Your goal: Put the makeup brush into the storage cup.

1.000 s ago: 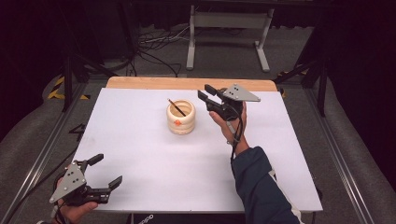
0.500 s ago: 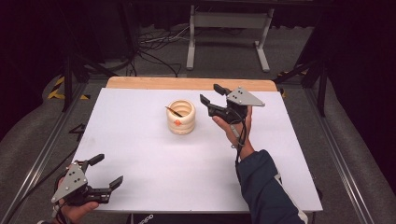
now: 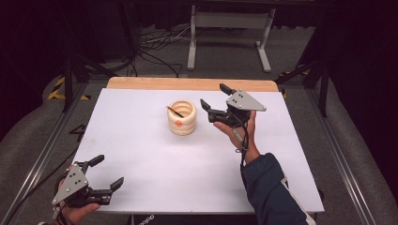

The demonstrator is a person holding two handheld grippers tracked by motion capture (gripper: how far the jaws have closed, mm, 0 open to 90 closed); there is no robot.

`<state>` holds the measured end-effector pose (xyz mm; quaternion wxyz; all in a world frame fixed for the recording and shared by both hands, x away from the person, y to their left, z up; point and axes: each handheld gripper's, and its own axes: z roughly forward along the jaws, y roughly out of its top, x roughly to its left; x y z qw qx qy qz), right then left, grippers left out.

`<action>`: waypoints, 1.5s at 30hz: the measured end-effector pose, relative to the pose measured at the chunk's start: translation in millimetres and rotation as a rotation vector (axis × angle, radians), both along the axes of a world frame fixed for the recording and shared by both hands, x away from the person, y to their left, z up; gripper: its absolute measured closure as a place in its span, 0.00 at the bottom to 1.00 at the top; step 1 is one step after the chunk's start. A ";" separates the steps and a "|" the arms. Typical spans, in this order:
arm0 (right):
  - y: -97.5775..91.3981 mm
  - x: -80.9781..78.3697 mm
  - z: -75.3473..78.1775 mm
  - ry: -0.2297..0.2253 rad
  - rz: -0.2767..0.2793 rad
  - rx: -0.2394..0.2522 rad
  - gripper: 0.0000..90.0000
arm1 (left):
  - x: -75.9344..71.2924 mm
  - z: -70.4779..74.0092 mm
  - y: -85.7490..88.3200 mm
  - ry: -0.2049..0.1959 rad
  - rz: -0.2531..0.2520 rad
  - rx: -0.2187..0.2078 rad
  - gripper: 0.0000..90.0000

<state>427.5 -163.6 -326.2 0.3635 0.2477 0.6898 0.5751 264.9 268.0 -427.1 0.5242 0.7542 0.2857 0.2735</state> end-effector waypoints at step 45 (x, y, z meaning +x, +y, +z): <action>-62.3 -42.1 0.3 -0.030 -0.067 -0.076 0.17 | 0.6 -1.6 -2.2 0.014 -0.001 0.020 0.08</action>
